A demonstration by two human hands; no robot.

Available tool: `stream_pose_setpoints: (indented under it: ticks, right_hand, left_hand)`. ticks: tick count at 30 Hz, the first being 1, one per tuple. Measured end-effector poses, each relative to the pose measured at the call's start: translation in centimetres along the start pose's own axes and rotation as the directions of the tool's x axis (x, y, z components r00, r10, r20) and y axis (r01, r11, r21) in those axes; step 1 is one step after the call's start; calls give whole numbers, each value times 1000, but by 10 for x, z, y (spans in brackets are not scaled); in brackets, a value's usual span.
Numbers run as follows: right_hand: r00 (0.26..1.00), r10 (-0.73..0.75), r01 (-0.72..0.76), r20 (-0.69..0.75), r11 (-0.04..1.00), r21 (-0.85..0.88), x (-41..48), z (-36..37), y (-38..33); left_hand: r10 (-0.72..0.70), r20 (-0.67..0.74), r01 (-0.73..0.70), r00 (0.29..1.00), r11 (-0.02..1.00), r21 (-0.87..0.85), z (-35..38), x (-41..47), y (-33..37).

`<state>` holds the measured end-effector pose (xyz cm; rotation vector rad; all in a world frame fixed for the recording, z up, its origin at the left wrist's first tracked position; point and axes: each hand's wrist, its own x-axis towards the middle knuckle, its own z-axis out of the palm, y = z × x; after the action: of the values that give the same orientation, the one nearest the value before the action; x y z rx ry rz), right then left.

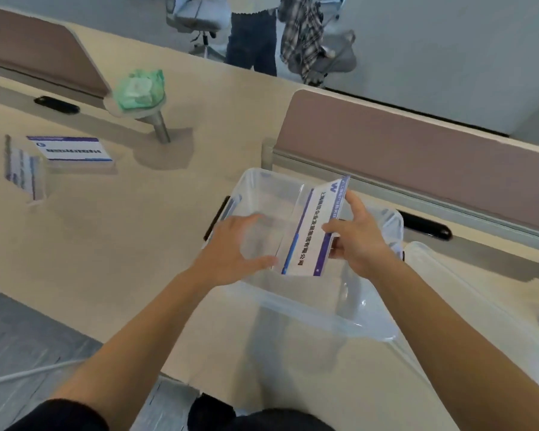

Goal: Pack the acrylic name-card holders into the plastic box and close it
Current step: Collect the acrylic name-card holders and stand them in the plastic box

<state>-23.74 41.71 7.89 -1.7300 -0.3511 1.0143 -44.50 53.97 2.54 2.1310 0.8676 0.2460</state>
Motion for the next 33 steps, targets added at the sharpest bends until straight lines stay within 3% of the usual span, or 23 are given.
stream_pose_setpoints:
  ticks: [2,5,9,14,19,21,24,27,30,33]
  right_hand:
    - [999,13,-15,-43,999,-30,4,20,1]
    - [995,65,-72,-82,994,-78,10,44,0]
    - [981,132,-150,-142,981,-122,26,66,7]
    - [966,206,-234,-154,953,-191,51,81,27]
    - [959,247,-274,-139,934,-228,73,91,55]
    - [961,244,-272,-132,925,-266,80,96,67]
    - [975,202,-222,-93,909,-352,85,105,83]
    - [992,120,-125,-40,874,-470,85,105,90]
    - [989,70,26,133,791,-611,83,92,94]
    - [942,109,111,318,792,-601,82,73,99]
  left_hand:
    - [28,-12,-27,1000,996,87,-18,19,-29]
    - [-54,-29,58,998,984,168,-33,47,-63]
    - [-103,60,98,993,992,82,-36,72,-82]
    - [-136,44,138,990,989,-47,-30,79,-90]
    - [-124,63,115,990,984,133,-33,80,-80]
    - [-115,55,109,992,988,108,-29,83,-71]
    - [-60,-29,59,998,998,-18,-20,78,-68]
    - [-127,-92,100,988,962,-254,-19,77,-67]
    - [-177,-57,150,983,935,-322,-18,79,-67]
    - [-174,1,163,985,922,-351,-17,82,-70]
